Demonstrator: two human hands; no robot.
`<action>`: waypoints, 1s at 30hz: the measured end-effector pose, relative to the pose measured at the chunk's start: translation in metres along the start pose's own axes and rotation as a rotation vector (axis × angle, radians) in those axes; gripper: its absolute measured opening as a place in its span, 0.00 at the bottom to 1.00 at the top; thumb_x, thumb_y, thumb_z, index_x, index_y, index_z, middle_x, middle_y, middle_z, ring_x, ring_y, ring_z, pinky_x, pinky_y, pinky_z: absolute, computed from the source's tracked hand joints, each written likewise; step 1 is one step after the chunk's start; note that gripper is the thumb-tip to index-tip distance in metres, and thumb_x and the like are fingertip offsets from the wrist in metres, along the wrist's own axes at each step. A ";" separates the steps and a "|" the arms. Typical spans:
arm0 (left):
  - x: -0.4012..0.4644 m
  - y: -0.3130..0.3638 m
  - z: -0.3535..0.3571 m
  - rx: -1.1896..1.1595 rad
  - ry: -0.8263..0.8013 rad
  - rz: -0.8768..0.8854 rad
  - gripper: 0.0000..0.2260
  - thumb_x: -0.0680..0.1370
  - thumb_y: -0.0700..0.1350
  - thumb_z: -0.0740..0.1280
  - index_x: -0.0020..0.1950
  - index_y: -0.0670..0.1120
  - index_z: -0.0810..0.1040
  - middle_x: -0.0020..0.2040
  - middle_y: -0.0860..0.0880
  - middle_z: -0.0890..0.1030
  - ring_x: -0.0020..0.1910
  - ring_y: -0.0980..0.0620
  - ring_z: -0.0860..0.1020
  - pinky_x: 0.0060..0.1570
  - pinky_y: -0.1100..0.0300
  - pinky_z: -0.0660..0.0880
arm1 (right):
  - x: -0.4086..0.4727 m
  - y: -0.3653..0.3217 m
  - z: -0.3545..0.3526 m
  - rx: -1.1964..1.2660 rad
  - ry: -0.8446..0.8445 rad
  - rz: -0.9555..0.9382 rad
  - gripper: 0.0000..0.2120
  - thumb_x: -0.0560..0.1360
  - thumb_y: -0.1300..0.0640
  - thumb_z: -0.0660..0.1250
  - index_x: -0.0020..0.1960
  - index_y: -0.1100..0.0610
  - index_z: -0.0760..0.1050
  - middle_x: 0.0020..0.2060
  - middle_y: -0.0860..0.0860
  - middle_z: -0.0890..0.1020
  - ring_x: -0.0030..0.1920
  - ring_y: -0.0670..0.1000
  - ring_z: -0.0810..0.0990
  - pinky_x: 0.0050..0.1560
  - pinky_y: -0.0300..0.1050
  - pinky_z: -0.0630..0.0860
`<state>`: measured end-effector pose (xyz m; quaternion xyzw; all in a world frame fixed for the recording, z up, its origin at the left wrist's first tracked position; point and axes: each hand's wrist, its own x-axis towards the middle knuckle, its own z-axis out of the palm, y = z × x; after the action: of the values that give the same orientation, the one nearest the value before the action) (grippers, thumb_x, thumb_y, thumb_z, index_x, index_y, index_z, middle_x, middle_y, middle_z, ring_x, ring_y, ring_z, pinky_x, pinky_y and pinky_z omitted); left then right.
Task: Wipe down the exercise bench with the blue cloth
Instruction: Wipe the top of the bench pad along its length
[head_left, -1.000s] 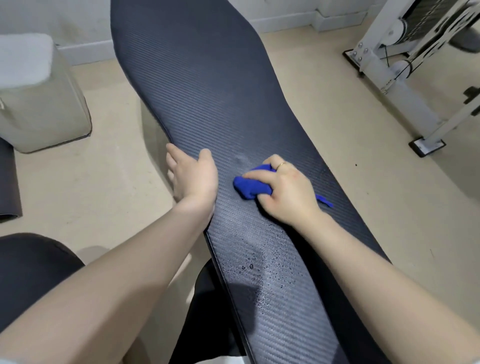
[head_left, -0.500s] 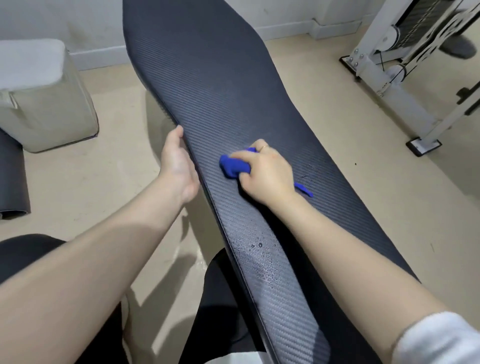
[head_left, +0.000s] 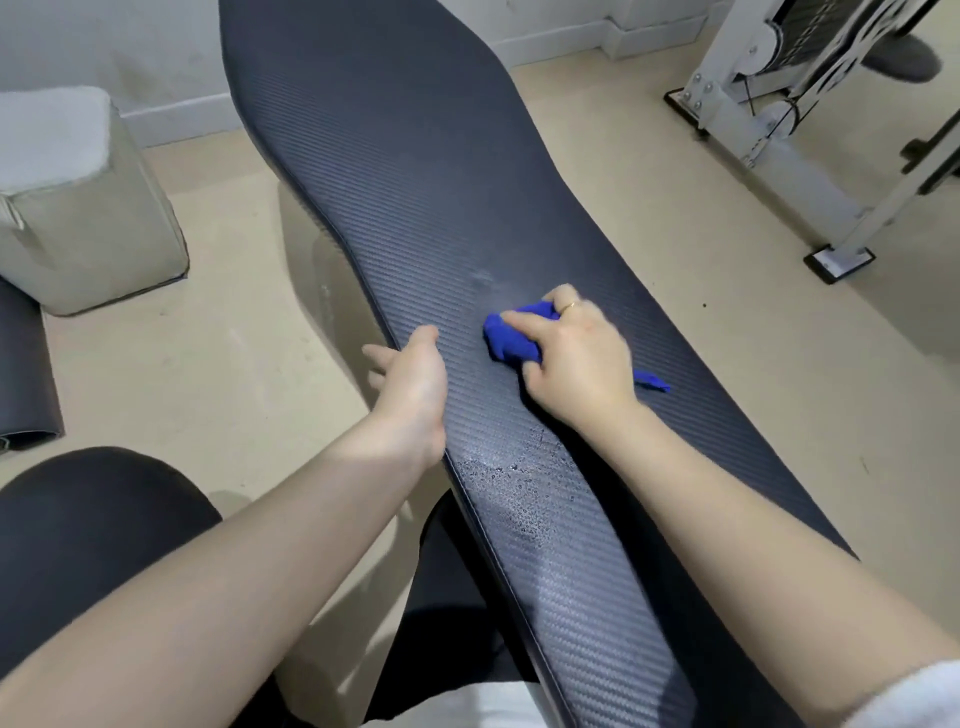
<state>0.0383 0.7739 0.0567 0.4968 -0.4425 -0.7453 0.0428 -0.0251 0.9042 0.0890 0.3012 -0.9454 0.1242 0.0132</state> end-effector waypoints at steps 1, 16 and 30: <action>-0.011 0.009 0.004 -0.004 0.020 -0.015 0.51 0.56 0.61 0.63 0.76 0.55 0.46 0.77 0.46 0.60 0.73 0.44 0.65 0.69 0.42 0.63 | -0.015 -0.004 0.001 0.013 -0.001 -0.087 0.20 0.67 0.57 0.63 0.57 0.45 0.77 0.48 0.56 0.75 0.44 0.61 0.76 0.42 0.49 0.76; -0.032 0.000 0.019 0.398 0.129 0.242 0.38 0.74 0.50 0.60 0.76 0.59 0.38 0.78 0.54 0.49 0.72 0.42 0.62 0.72 0.45 0.60 | -0.040 0.040 -0.006 0.108 0.028 0.034 0.20 0.66 0.57 0.61 0.55 0.45 0.78 0.48 0.55 0.76 0.47 0.61 0.77 0.45 0.49 0.76; -0.027 -0.004 0.023 0.392 0.237 0.255 0.36 0.72 0.52 0.58 0.76 0.61 0.42 0.77 0.56 0.54 0.70 0.45 0.66 0.70 0.46 0.63 | -0.035 0.070 -0.011 0.162 0.027 0.092 0.22 0.65 0.56 0.58 0.55 0.45 0.79 0.47 0.54 0.76 0.47 0.59 0.78 0.46 0.48 0.76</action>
<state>0.0352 0.8040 0.0758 0.5196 -0.6292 -0.5708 0.0907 -0.0372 0.9824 0.0802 0.2559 -0.9448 0.2047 -0.0041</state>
